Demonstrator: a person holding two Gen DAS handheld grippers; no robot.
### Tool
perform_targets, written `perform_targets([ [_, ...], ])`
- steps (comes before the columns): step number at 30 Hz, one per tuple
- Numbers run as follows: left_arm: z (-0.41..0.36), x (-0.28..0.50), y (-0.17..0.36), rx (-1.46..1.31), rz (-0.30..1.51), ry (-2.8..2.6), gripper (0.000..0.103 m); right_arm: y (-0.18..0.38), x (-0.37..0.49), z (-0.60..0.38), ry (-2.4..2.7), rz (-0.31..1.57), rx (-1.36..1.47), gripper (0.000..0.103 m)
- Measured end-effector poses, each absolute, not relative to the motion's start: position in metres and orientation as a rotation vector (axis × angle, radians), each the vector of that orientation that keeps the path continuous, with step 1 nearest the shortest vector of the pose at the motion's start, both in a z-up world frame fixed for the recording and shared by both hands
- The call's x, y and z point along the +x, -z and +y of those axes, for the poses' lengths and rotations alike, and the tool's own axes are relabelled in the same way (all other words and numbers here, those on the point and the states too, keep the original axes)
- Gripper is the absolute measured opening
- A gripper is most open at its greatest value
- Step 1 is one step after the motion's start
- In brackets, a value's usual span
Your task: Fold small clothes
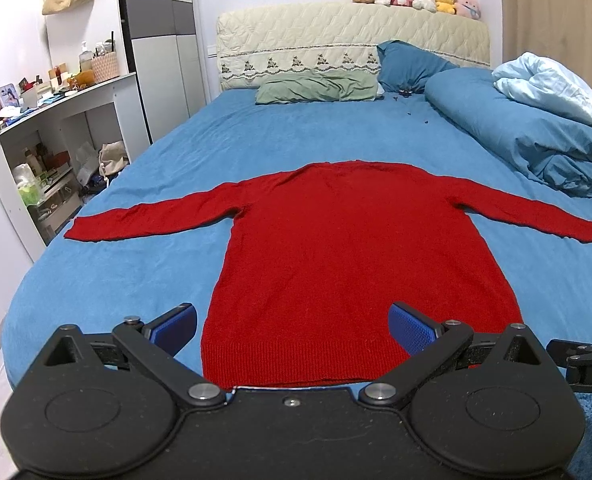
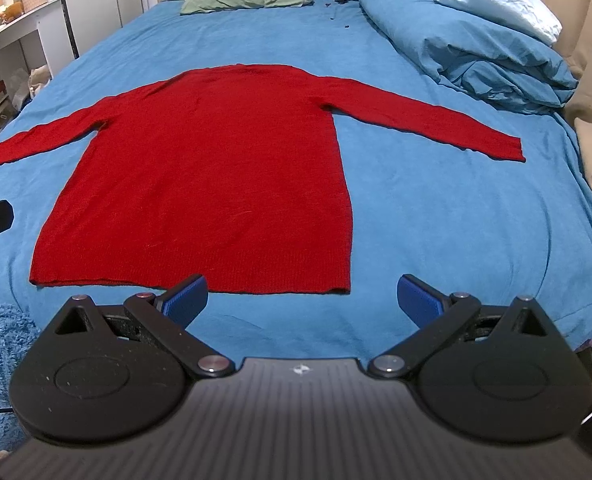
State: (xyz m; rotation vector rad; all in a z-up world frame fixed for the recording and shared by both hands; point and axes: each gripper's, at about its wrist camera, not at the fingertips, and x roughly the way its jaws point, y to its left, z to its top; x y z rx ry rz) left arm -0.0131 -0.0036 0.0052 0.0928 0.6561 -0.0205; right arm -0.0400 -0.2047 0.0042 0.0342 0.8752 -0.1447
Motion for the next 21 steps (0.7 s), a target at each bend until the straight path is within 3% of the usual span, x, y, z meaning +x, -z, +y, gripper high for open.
perform_targets([
  [21, -0.0041, -0.0132, -0.0067, 0.088, 0.659, 0.02, 0.103, -0.0038, -0.0409, -0.2043, 0.145, 0.873, 0.035, 0.103],
])
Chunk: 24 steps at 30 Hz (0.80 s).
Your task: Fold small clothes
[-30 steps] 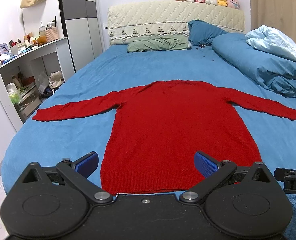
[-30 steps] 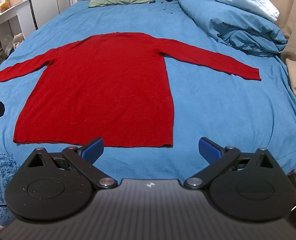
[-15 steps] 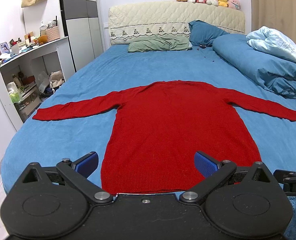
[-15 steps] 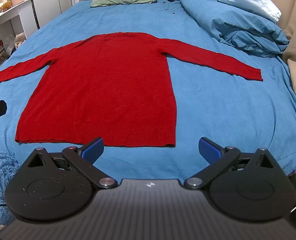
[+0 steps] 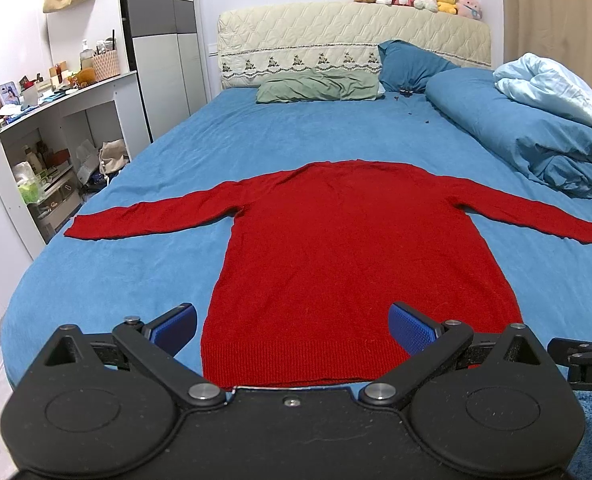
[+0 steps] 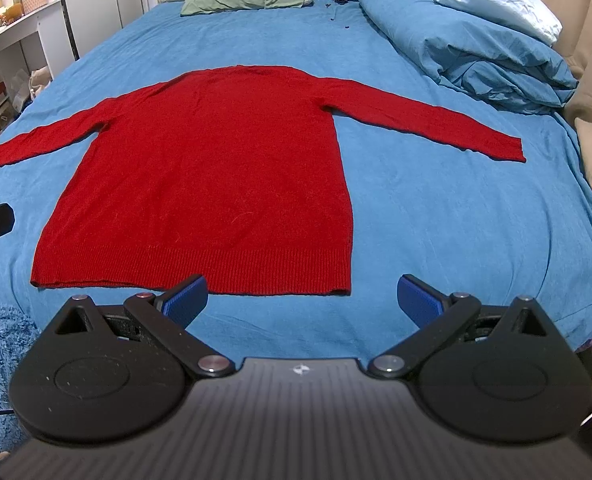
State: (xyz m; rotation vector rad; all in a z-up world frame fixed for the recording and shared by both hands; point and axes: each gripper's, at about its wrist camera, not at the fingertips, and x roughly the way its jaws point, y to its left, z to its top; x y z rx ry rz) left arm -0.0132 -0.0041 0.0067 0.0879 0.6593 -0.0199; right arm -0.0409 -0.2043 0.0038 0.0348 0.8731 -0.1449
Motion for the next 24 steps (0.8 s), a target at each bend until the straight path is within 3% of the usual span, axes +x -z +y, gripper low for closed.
perform_targets([
  [24, -0.0009, -0.0105, -0.009, 0.087, 0.664, 0.018, 0.103, -0.0035, -0.0411, -0.203, 0.138, 0.874, 0.04, 0.103],
])
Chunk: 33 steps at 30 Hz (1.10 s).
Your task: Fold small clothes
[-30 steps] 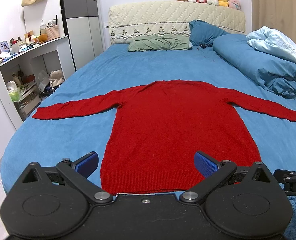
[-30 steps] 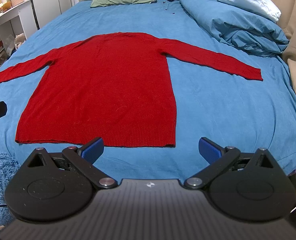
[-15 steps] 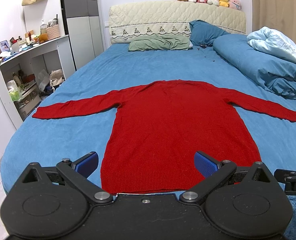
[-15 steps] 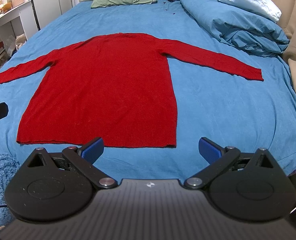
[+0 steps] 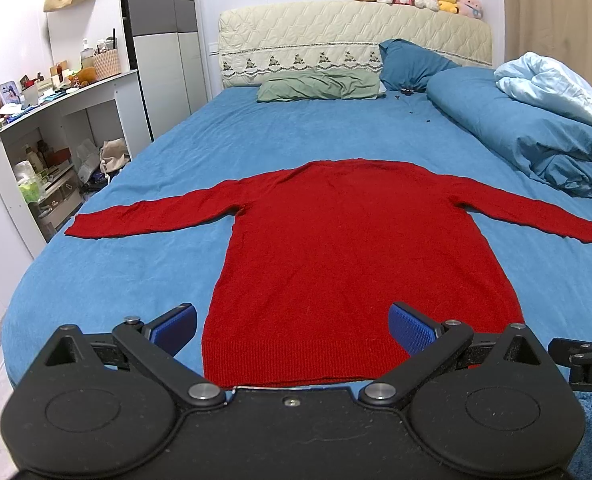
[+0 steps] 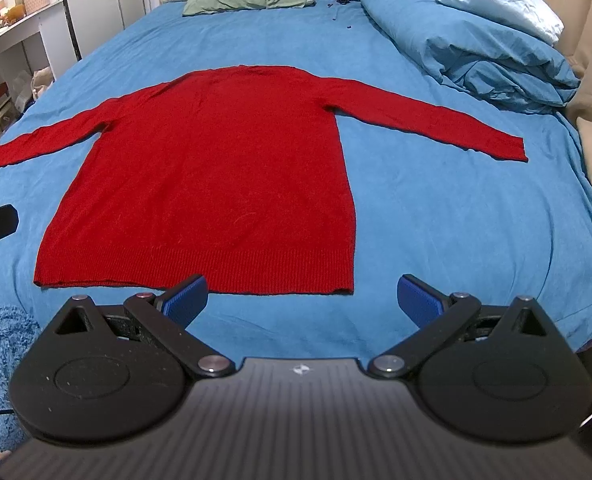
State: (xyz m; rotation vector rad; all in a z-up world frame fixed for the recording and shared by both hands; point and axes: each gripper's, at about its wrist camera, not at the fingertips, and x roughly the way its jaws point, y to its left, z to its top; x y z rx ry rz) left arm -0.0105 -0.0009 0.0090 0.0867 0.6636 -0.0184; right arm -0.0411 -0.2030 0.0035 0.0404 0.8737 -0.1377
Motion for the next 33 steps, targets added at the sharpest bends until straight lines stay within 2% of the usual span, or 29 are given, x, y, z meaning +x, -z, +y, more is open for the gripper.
perform_targets([
  [9, -0.001, -0.007, -0.012, 0.075, 0.658, 0.028, 0.103, -0.013, -0.041, -0.206, 0.141, 0.853, 0.066, 0.103],
  [13, -0.009, 0.013, -0.033, 0.08, 0.612, 0.077, 0.103, -0.034, -0.032, -0.226, 0.161, 0.808, 0.121, 0.103],
  [22, -0.081, 0.133, -0.084, 0.121, 0.484, 0.19, 0.103, -0.077, 0.036, -0.33, 0.28, 0.652, 0.234, 0.103],
  [27, -0.133, 0.216, -0.066, 0.069, 0.578, 0.251, 0.103, -0.054, 0.092, -0.402, 0.38, 0.631, 0.284, 0.103],
  [33, -0.193, 0.289, -0.006, 0.135, 0.704, 0.256, 0.103, 0.012, 0.14, -0.464, 0.476, 0.659, 0.358, 0.103],
])
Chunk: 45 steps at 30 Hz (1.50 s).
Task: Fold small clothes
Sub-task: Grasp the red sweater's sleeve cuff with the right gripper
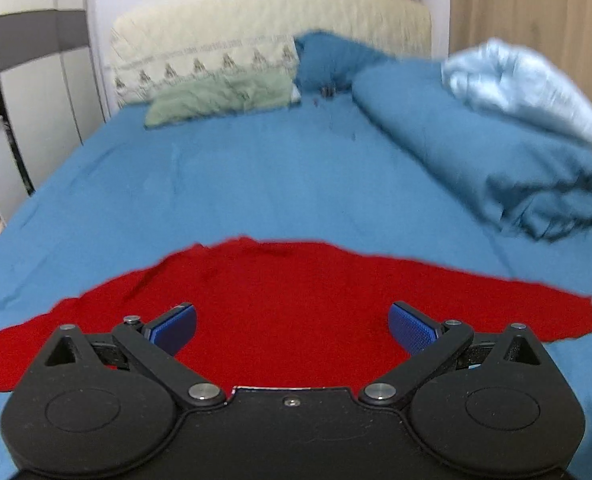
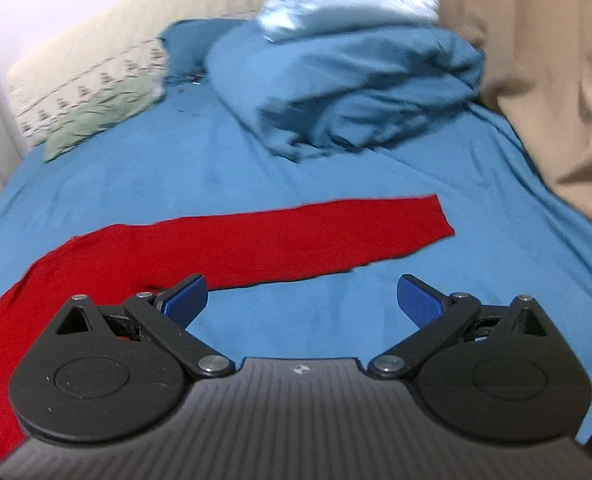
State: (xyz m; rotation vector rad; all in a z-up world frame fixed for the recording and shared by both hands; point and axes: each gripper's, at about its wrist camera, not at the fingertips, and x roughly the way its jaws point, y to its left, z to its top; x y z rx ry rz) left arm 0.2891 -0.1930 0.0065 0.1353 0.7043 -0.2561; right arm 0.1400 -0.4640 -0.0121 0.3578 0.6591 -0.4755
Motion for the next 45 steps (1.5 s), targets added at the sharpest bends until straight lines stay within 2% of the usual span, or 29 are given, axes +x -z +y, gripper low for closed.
perform_targets([
  [9, -0.242, 0.352, 0.082, 0.164, 0.836, 0.283, 0.103, 0.11, 0.161, -0.516, 0.572, 0.683, 0.513, 0.103],
  [16, -0.262, 0.385, 0.138, 0.138, 0.927, 0.332, 0.103, 0.149, 0.162, -0.537, 0.622, 0.643, 0.59, 0.103],
  [23, -0.27, 0.404, 0.162, 0.155, 0.955, 0.295, 0.103, 0.161, 0.192, -0.574, 0.651, 0.551, 0.593, 0.102],
  [28, -0.271, 0.421, 0.166, 0.143, 1.008, 0.318, 0.103, 0.17, 0.205, -0.597, 0.704, 0.487, 0.603, 0.081],
  [31, -0.27, 0.424, 0.163, 0.141, 1.035, 0.33, 0.103, 0.171, 0.212, -0.601, 0.737, 0.485, 0.576, 0.06],
  [33, -0.268, 0.423, 0.161, 0.144, 1.034, 0.339, 0.103, 0.172, 0.213, -0.603, 0.765, 0.482, 0.579, 0.033],
  [36, -0.264, 0.421, 0.155, 0.141, 1.006, 0.348, 0.103, 0.171, 0.213, -0.608, 0.783, 0.479, 0.603, 0.02],
  [40, -0.24, 0.412, 0.135, 0.132, 0.924, 0.341, 0.103, 0.147, 0.223, -0.598, 0.729, 0.474, 0.543, 0.02],
  [45, -0.185, 0.405, 0.1, 0.116, 0.827, 0.316, 0.103, 0.071, 0.259, -0.556, 0.511, 0.379, 0.469, 0.02],
])
